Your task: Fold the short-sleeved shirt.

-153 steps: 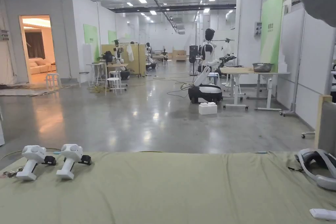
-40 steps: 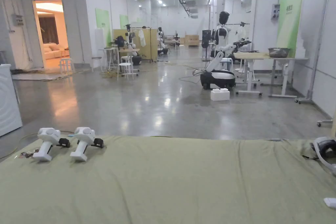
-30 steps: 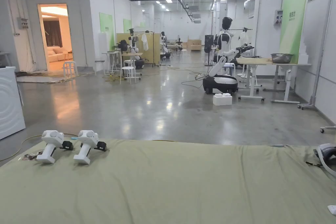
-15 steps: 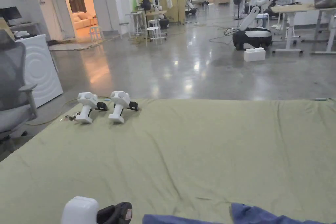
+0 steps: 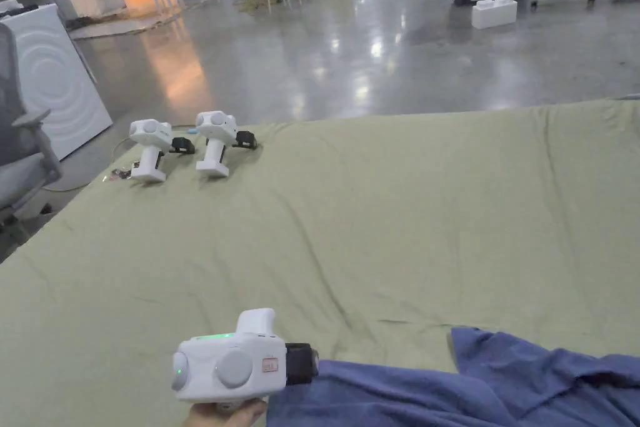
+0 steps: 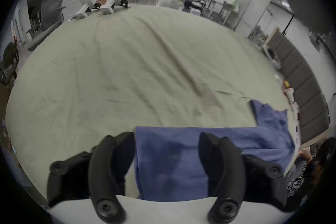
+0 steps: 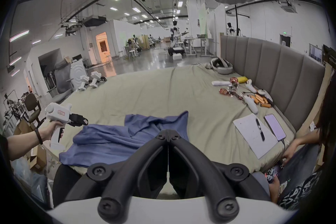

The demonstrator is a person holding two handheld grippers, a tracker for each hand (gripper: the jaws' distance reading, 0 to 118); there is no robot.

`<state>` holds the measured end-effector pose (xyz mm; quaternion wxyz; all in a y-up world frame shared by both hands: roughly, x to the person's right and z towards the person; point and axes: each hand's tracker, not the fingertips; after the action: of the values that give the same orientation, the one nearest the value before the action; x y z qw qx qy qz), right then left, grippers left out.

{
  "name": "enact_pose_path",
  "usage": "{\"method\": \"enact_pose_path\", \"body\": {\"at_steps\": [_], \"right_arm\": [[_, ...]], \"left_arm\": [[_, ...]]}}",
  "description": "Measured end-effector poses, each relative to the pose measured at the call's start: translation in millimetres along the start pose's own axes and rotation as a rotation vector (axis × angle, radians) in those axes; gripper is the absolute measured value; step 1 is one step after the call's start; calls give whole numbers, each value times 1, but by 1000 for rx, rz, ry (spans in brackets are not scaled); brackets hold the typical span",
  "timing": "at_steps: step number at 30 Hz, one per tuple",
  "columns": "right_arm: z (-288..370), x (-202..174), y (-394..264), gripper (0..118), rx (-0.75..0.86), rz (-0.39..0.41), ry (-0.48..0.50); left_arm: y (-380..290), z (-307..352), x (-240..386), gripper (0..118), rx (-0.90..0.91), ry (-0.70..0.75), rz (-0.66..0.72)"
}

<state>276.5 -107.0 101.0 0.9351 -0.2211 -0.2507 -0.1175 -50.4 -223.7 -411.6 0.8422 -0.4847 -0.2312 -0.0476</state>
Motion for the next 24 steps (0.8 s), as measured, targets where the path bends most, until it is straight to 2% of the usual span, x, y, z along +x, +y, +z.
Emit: {"method": "enact_pose_path", "body": {"at_steps": [1,3,4,6,7,12,14,15,16,17,18,19,20,24], "right_arm": [[-3,1,-2,3,-18,-1,-8],[-10,4,-5,3,-51,12,-25],[-13,6,-8,3,-59,18,-32],[-18,7,-12,3,-75,20,-25],[-20,8,-13,3,-79,17,-22],[-44,11,-8,4,-98,24,7],[-68,17,4,28,-116,37,39],[-88,22,13,45,-133,44,51],[-113,27,23,75,-159,39,51],[-136,29,34,92,-196,16,49],[-164,36,43,101,-256,-23,71],[-195,45,49,103,-316,-58,123],[-220,51,50,103,-337,-89,128],[-318,70,44,103,-498,-172,45]], "left_arm": [[1,-11,1,67,-43,0,11],[-2,-26,5,66,-116,-19,13],[-6,-28,12,61,-104,2,-25],[-9,-24,29,13,-83,62,-116],[-9,-25,33,8,-83,45,-111],[-7,-43,40,6,-119,81,-117],[-2,-41,31,6,-143,54,-65],[0,-41,27,6,-157,39,-49],[1,-43,24,6,-166,28,-40],[3,-43,23,6,-174,22,-32],[6,-43,21,6,-180,19,-24],[7,-43,21,6,-185,18,-24],[7,-43,21,6,-188,18,-26],[7,-36,29,6,-203,13,-43]]}}
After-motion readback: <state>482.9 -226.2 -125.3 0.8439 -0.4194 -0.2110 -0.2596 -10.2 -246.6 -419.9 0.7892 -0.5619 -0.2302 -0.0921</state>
